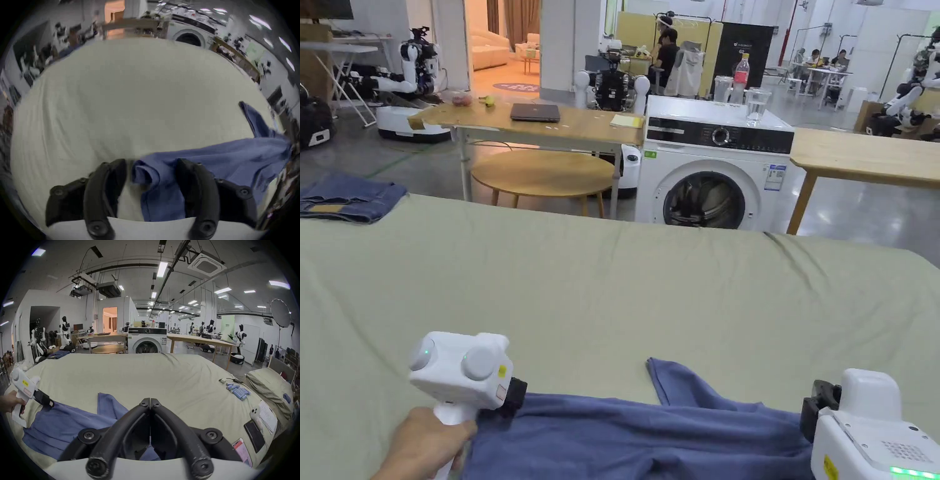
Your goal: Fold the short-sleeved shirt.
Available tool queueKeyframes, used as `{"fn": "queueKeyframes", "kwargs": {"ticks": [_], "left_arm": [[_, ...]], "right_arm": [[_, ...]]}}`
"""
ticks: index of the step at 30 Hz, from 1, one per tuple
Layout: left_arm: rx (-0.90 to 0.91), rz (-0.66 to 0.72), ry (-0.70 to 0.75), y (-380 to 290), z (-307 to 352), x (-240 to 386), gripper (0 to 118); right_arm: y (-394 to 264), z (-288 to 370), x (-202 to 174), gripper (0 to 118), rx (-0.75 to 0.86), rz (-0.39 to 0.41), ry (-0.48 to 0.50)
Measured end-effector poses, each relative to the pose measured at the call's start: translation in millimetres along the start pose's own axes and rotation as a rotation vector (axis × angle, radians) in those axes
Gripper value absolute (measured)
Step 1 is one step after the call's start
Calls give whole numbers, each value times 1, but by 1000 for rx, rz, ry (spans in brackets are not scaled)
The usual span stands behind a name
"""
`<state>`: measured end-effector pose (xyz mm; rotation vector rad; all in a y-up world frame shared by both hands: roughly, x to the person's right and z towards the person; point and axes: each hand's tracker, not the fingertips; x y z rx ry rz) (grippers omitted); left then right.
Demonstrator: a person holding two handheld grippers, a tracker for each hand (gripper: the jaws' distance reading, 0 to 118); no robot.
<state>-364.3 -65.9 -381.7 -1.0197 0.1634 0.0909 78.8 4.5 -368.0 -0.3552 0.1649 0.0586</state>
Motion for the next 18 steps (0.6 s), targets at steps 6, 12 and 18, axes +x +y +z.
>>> {"fn": "queueKeyframes", "kwargs": {"ticks": [6, 12, 18], "left_arm": [[86, -33, -57, -11, 15, -4, 0], [197, 8, -31, -32, 81, -19, 0], [242, 105, -18, -43, 115, -50, 0]], "right_arm": [[9, -1, 17, 0, -19, -25, -9], [18, -3, 36, 0, -82, -22, -12], [8, -15, 56, 56, -240, -43, -2]]}}
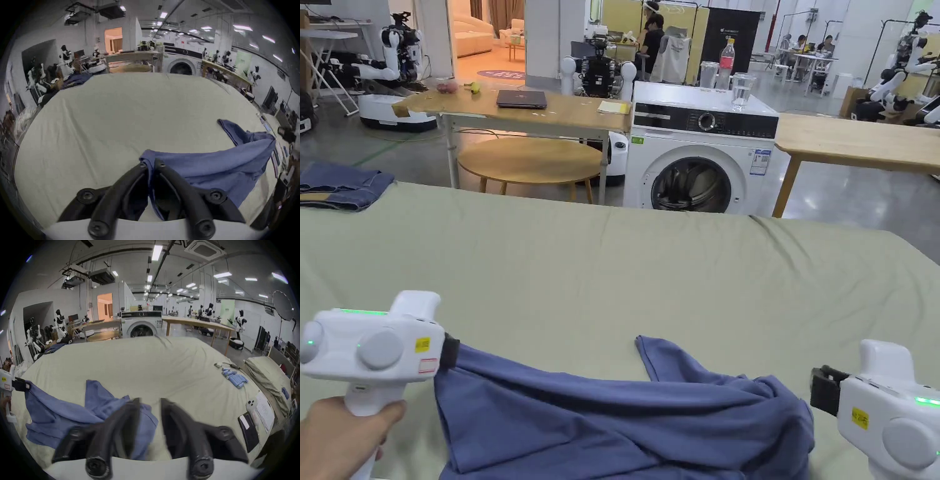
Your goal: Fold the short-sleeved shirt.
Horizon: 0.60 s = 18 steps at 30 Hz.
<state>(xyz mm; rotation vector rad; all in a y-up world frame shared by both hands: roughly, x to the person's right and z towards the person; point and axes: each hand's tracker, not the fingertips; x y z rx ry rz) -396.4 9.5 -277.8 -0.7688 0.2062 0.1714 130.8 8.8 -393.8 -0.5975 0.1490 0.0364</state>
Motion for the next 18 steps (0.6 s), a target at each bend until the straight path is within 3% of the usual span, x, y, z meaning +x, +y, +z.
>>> {"fn": "queueKeyframes", "kwargs": {"ticks": [1, 9, 10, 11, 12, 13, 18], "left_arm": [[2, 19, -18, -3, 3, -4, 0], [-50, 6, -6, -25, 1, 4, 0], [-56, 8, -5, -27, 1, 5, 0], [-60, 9, -6, -28, 1, 4, 0], [-62, 8, -6, -30, 2, 4, 0], [-64, 7, -6, -31, 3, 4, 0], [-52, 9, -19, -22, 11, 1, 0]], "right_arm": [[-2, -6, 2, 67, -38, -6, 7], [-39, -72, -5, 66, -325, -19, 150], [-43, -78, -5, 62, -344, -32, 167], [-46, -80, -4, 46, -346, -55, 168], [-48, -81, -3, 20, -337, -85, 187], [-48, -76, -2, 7, -302, -114, 190], [-30, -52, -2, 6, -165, -55, 151]]}}
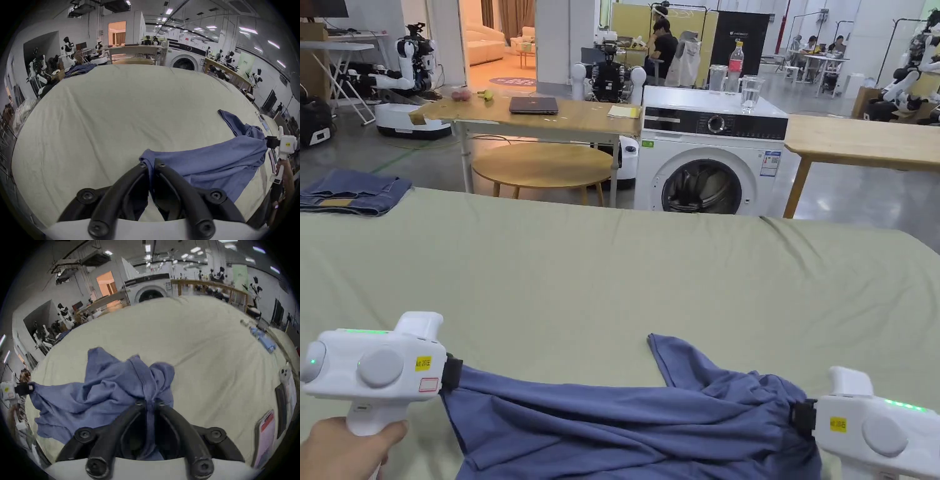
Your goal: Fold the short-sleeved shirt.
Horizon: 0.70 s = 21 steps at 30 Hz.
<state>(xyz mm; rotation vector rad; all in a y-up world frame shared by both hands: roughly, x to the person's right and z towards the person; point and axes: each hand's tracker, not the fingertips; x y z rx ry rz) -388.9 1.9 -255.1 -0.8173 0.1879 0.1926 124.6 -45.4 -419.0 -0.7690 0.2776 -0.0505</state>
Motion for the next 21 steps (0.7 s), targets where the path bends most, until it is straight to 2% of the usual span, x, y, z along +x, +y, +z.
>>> {"fn": "queueKeyframes", "kwargs": {"ticks": [8, 21], "left_arm": [[128, -23, -1, 49, 40, 2, 0], [390, -56, 59, 185, 146, -18, 0]], "right_arm": [[67, 65, -22, 6, 250, 88, -15], [204, 146, -84, 6, 513, 200, -75]]}}
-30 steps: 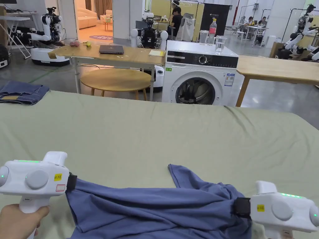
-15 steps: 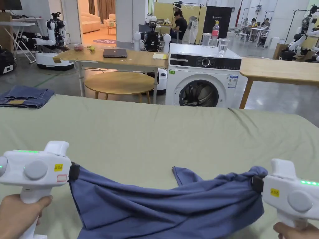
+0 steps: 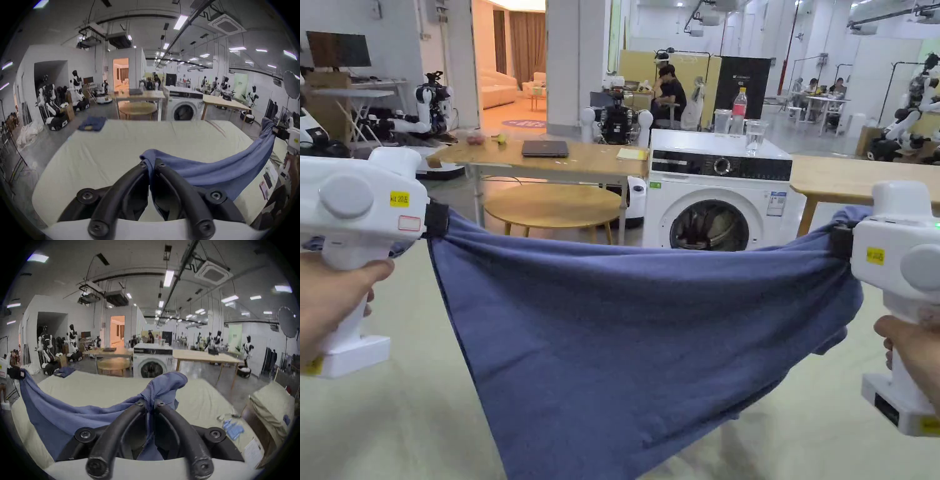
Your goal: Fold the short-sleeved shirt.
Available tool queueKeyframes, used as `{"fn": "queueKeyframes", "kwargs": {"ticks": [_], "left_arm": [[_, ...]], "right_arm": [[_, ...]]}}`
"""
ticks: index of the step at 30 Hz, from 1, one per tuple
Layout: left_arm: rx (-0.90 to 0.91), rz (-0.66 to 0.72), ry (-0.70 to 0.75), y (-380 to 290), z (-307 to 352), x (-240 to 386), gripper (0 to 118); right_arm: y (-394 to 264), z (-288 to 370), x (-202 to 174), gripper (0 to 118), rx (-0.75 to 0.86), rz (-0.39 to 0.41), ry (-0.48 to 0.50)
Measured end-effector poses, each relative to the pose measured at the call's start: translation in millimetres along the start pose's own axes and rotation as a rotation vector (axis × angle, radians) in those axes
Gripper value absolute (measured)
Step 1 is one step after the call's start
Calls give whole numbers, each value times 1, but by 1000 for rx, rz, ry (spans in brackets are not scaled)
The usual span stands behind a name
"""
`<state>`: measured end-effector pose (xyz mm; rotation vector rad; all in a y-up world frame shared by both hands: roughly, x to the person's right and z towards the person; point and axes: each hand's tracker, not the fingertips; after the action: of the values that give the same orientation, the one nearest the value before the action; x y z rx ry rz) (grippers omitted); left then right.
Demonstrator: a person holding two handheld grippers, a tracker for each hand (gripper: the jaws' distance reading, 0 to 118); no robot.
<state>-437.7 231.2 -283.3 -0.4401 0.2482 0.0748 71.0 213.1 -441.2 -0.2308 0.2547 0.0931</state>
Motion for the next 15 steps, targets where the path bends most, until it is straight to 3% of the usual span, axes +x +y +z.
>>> {"fn": "queueKeyframes", "kwargs": {"ticks": [8, 15], "left_arm": [[43, -2, 49, 61, -8, -10, 0], [23, 3, 62, 46, -25, -15, 0]], "right_arm": [[60, -29, -15, 6, 66, 23, -11], [50, -48, -19, 6, 56, 28, -22]]}}
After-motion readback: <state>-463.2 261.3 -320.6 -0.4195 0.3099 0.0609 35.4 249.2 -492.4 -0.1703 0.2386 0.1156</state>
